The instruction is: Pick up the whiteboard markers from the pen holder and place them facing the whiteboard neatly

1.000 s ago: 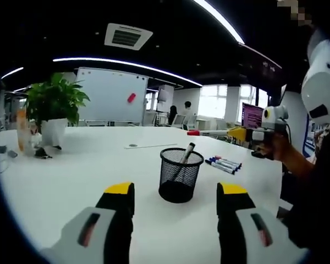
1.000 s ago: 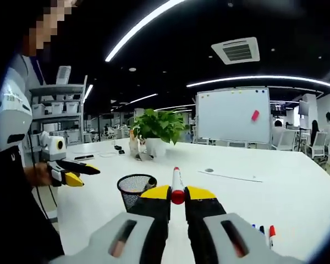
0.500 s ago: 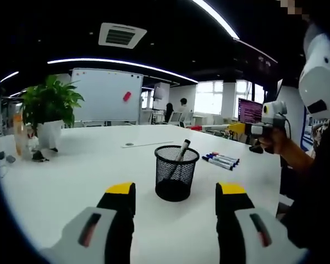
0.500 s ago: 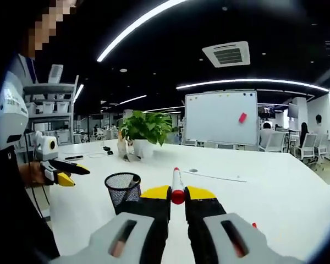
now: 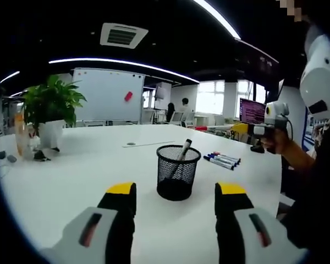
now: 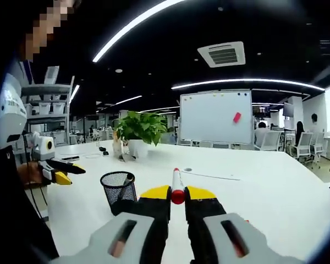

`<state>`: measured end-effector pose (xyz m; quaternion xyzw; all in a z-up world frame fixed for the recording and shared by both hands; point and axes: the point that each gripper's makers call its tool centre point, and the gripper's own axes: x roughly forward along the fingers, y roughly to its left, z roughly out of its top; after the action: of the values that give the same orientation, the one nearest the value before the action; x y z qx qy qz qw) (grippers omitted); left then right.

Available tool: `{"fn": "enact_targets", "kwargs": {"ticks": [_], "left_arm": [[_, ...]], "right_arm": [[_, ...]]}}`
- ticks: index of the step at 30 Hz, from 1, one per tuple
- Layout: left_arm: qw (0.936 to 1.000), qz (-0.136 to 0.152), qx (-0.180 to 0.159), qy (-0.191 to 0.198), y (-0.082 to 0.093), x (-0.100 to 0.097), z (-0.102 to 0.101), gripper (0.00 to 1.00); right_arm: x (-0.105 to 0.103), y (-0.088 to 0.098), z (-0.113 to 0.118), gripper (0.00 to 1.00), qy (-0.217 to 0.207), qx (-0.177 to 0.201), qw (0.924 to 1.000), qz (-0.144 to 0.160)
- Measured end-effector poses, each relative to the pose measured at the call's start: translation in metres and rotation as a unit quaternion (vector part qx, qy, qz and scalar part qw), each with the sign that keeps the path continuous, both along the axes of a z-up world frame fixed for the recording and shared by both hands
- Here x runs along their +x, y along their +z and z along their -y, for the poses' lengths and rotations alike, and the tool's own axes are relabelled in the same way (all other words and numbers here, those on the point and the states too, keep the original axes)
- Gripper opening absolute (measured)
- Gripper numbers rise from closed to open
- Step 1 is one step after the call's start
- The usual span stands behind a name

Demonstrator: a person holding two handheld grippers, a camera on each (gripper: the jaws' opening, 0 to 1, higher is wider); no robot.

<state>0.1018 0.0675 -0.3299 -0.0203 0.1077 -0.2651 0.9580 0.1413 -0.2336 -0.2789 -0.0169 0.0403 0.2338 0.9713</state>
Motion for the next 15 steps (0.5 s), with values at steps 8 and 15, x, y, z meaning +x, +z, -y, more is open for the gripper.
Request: {"fn": "enact_targets", "kwargs": {"ticks": [8,15], "left_arm": [[1.0,-0.002,0.002,0.001,-0.001,0.001,0.0,0.58],[1.0,-0.004,0.003,-0.006,-0.003,0.0,0.004,0.58]], "right_arm": [[-0.002,-0.001,0.011,0.13,-0.015,-0.004,0.9999,-0.001],[-0.003,-0.003,0.022,0.13,-0.032,-0.01,0.9995,-0.002]]}}
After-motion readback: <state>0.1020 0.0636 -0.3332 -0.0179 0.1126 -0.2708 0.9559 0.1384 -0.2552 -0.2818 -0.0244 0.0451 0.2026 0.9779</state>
